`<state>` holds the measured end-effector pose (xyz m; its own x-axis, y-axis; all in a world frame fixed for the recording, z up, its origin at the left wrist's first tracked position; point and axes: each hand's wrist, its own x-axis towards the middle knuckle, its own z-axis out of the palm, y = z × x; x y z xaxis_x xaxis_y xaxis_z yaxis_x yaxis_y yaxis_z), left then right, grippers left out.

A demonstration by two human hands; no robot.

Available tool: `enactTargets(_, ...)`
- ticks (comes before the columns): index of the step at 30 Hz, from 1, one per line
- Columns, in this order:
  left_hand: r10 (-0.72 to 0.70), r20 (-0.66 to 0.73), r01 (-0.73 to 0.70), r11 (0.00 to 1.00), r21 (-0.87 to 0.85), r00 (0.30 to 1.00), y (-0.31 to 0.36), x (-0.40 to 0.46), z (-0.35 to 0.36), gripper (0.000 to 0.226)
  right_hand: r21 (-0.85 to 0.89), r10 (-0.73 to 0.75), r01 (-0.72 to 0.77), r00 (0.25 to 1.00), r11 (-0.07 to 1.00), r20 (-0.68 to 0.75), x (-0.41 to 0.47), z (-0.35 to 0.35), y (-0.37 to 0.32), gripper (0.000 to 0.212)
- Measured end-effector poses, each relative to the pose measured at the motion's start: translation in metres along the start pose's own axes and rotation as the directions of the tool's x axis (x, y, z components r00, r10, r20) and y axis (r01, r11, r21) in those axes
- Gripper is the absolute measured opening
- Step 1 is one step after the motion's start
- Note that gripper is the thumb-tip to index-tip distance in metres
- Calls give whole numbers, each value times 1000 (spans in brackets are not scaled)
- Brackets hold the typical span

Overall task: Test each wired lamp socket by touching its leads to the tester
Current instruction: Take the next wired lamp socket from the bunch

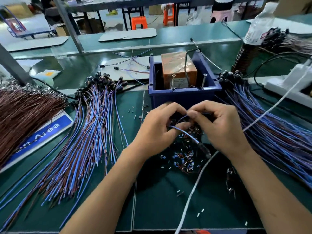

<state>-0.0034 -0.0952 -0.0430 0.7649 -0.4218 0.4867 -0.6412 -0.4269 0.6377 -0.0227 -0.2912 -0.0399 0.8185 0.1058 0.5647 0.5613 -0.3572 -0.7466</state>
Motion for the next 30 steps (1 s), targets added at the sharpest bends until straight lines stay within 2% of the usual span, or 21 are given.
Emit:
enactTargets(3, -35, 16, 37, 989, -145, 999, -4, -1, 2, 7, 23, 33, -32, 999, 999, -15, -1, 2, 1, 7)
enactTargets(8, -81, -51, 75, 991, -115, 995, -11, 0, -4, 14, 207, 212, -192, 974, 959, -82, 0, 1, 3, 10)
enactTargets(11, -89, -73, 81, 991, -109, 993, -8, 0, -7, 18, 238, 271, -247, 960, 939, -71, -2, 3, 4, 19)
enactTargets(17, -165, -21, 150, 938, -311, 986, -1, -2, -13, 18, 232, 301, -277, 951, 933, -75, -5, 3, 2, 37)
enactTargets(24, -194, 46, 197, 908, -369, 980, 2, -2, -15, 19, 280, 312, -281, 947, 918, -73, -5, 2, 3, 39)
enactTargets(28, -255, -14, 226, 881, -416, 967, -6, -3, -25, 19, 360, 385, -295, 899, 885, -208, -3, -9, 9, 34)
enactTargets(30, -292, -53, 236, 854, -464, 955, -9, -4, -29, 21, 328, 369, -282, 897, 902, -243, -3, -12, 12, 33)
